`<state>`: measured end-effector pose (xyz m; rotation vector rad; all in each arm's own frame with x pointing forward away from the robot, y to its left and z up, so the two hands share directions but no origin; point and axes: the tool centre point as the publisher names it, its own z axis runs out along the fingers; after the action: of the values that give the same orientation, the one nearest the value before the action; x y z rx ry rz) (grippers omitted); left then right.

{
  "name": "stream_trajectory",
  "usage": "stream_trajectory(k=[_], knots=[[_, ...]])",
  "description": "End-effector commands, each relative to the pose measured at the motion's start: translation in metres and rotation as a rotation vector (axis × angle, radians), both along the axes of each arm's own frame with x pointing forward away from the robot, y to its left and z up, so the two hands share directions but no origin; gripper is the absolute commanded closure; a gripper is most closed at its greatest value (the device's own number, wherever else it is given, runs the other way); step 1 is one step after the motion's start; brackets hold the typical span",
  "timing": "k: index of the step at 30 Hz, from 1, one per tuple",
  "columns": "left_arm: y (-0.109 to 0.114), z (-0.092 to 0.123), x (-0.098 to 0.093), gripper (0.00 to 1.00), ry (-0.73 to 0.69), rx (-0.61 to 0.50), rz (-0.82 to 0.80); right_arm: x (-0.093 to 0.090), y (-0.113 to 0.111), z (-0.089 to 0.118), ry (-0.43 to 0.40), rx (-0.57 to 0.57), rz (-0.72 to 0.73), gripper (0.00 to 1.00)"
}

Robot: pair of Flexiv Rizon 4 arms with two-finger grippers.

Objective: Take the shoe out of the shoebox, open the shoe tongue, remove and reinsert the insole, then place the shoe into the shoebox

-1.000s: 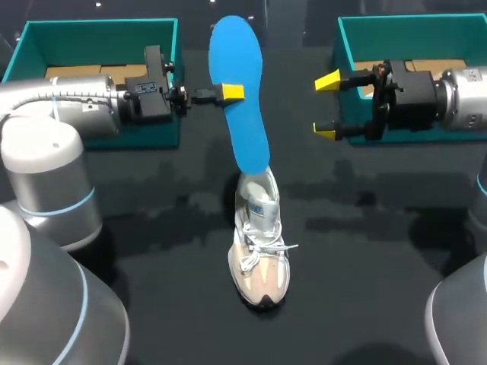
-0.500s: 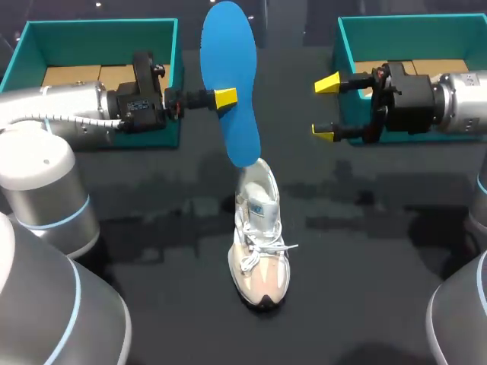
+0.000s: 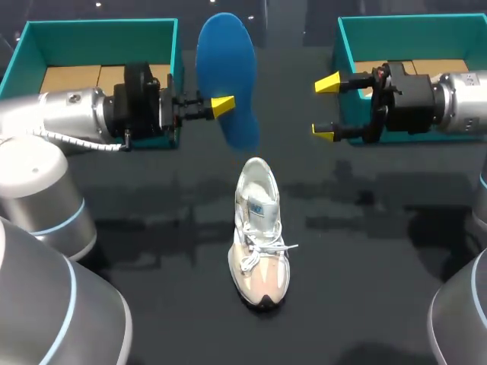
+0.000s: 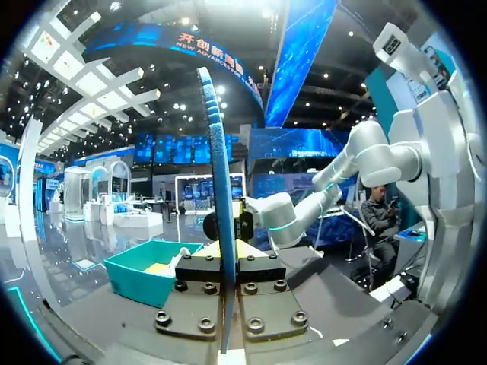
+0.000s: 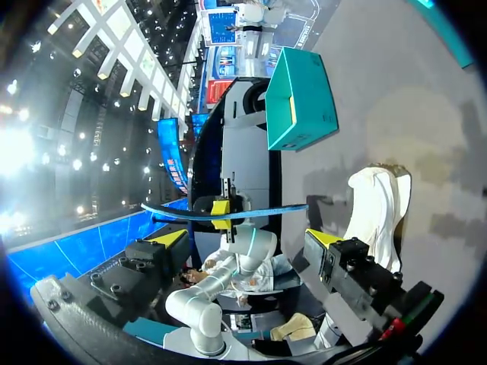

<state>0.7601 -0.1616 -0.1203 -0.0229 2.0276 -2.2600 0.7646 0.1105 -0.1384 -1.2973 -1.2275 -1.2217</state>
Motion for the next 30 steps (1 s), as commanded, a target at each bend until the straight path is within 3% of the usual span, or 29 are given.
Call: stream_trajectory(k=[1,2,15,30], knots=[[0.0031,-0.0038,-0.0116,1.00,-0.463,0.051,0.094,0.0001,0.0015,-0.0001,0.001,-0.004,-0.001,0.00],[0.0030,-0.0060,-0.0135,1.00,-0.530,0.072,0.094,0.0001,0.0015,-0.0001,0.001,-0.004,-0.001,0.00],[0.0030,-0.0060,-0.0135,1.00,-0.530,0.072,0.094,0.0001,0.0015,-0.0001,0.001,-0.004,-0.001,0.00],[0.0010,-0.0115,-0.0087,1.00,-1.017,0.139,0.066,0.0001,0.0015,-0.0001,0.001,-0.004,-0.001,0.00]])
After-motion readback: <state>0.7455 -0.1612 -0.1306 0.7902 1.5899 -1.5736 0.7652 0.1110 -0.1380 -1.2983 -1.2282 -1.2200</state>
